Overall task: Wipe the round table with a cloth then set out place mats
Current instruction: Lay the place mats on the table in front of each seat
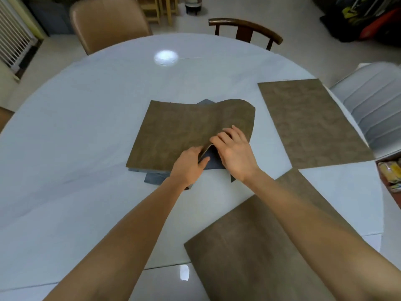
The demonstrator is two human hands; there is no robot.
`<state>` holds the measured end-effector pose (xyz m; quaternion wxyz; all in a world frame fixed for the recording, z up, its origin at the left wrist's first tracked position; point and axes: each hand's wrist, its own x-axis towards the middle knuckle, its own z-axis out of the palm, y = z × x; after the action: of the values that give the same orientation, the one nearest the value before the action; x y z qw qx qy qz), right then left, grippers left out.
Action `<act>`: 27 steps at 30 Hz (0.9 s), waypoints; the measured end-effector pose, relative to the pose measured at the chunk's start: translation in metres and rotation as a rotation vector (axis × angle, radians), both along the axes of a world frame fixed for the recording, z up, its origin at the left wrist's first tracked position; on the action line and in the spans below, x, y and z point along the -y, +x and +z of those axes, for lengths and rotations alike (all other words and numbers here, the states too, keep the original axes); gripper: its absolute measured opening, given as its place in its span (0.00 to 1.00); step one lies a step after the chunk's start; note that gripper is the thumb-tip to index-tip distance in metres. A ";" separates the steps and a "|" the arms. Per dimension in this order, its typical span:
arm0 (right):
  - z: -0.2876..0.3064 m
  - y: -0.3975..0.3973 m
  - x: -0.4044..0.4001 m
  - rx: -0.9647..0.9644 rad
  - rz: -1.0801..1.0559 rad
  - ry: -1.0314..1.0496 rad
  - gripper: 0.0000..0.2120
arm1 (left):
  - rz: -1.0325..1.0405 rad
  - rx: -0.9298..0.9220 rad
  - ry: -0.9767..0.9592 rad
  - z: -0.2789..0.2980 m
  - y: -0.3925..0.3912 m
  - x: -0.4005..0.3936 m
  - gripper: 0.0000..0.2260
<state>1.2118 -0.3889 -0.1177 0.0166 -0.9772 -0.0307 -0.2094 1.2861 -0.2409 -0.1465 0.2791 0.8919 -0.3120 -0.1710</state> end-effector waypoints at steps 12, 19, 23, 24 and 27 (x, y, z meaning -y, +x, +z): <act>0.043 0.014 -0.024 -0.204 0.046 0.001 0.04 | 0.080 0.313 0.446 0.054 0.048 -0.052 0.17; 0.066 -0.003 -0.111 -0.593 -0.165 0.056 0.22 | 0.067 0.297 0.481 0.080 0.045 -0.138 0.23; 0.052 -0.038 -0.181 -0.622 -0.152 -0.176 0.21 | -0.058 0.305 0.495 0.063 0.016 -0.204 0.27; 0.050 -0.054 -0.202 -0.649 -0.178 -0.186 0.22 | -0.097 0.315 0.504 0.057 0.004 -0.225 0.28; 0.032 -0.101 -0.253 -0.734 -0.260 -0.192 0.24 | -0.226 0.285 0.542 0.036 -0.033 -0.274 0.29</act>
<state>1.1106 -0.1356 -0.0854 -0.0917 -0.9799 0.0819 0.1573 1.2527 0.0330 -0.1103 -0.0359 0.9084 -0.3882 -0.1512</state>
